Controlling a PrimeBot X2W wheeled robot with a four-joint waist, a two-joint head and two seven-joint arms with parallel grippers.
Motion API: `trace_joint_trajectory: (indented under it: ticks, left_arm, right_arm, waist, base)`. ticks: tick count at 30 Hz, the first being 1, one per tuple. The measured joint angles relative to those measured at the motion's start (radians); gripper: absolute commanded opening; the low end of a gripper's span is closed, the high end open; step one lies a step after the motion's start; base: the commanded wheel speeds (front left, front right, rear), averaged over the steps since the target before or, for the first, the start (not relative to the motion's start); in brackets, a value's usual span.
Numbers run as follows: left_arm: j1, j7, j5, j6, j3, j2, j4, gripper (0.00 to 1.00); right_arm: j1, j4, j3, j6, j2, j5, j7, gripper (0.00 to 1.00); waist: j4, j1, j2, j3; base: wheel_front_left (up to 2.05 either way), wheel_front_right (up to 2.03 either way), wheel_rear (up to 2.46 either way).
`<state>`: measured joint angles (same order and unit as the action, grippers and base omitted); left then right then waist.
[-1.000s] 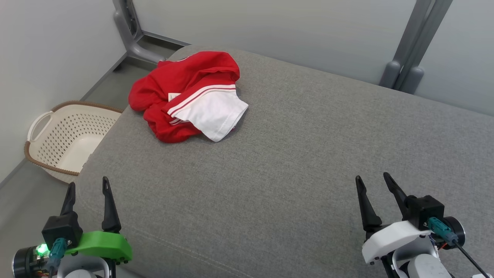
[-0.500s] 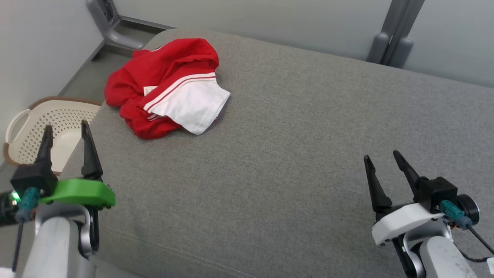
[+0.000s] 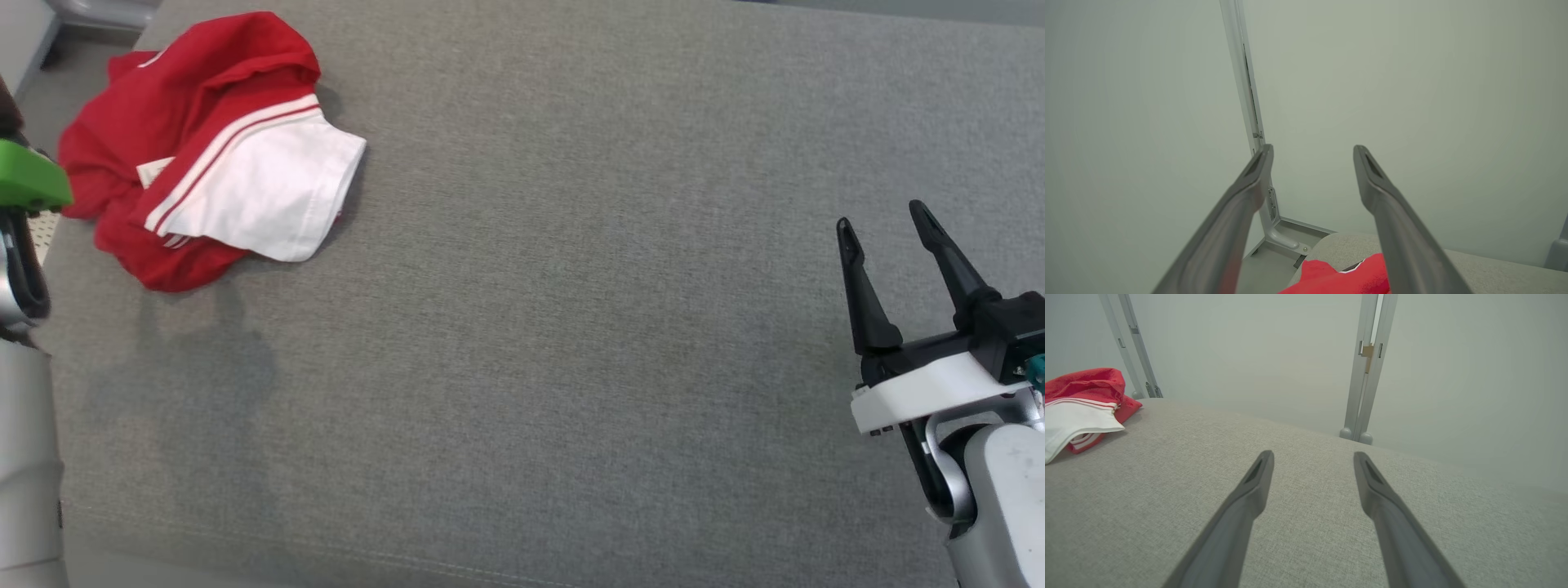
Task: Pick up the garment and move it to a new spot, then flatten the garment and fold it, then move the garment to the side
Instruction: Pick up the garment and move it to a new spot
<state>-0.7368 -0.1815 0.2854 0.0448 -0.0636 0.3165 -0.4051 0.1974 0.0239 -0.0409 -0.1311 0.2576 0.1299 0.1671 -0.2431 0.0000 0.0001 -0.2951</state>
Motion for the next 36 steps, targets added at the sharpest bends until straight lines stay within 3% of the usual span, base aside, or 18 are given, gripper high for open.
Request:
trace_joint_trajectory:
  ticks: [15,23,28,32,33,34,35,36]
  left_arm:
    - [-0.191,0.177,-0.007,-0.059,0.056,0.088,-0.274,1.0]
    - [-0.2,0.262,0.014,-0.078,0.07,0.082,-0.423,1.0]
    - [-0.203,0.384,0.05,-0.093,0.071,0.061,-0.54,1.0]
    - [-0.214,0.4,0.067,-0.098,0.072,0.054,-0.574,1.0]
    - [-0.215,0.399,0.068,-0.098,0.071,0.052,-0.582,0.89]
    - [-0.216,0.399,0.072,-0.098,0.072,0.051,-0.591,0.31]
    - [-0.216,0.39,0.074,-0.098,0.071,0.05,-0.597,0.0]
    - [-0.216,0.364,0.07,-0.097,0.077,0.051,-0.602,0.0]
  right_arm:
    - [0.002,-0.073,0.027,0.0,0.03,0.008,-0.003,1.0]
    - [0.003,-0.078,0.016,0.0,0.036,0.008,-0.008,1.0]
    - [0.004,-0.08,0.002,0.0,0.039,0.008,-0.012,1.0]
    - [0.009,-0.082,-0.01,0.0,0.039,0.009,-0.016,1.0]
    - [0.009,-0.081,-0.012,0.0,0.039,0.01,-0.016,1.0]
    - [0.009,-0.081,-0.015,0.0,0.039,0.01,-0.016,1.0]
    - [0.009,-0.08,-0.017,0.0,0.039,0.011,-0.016,1.0]
    - [0.008,-0.078,-0.018,0.0,0.038,0.011,-0.016,1.0]
  waist:
    - [0.155,0.0001,0.0,-0.193]
    - [0.18,0.0001,0.0,-0.223]
    - [0.178,0.0,0.0,-0.213]
    - [0.187,0.0001,0.0,-0.206]
    - [0.189,0.0,0.0,-0.204]
    - [0.192,0.0,0.0,-0.202]
    - [0.194,0.0,0.0,-0.2]
    - [0.199,0.0001,0.0,-0.195]
  base:
    - [0.0,0.0,0.0]
    - [0.0,0.0,0.0]
    - [0.0,0.0,0.0]
    - [0.0,0.0,0.0]
    - [0.0,0.0,0.0]
    - [0.0,0.0,0.0]
    - [0.0,0.0,0.0]
    - [0.0,0.0,0.0]
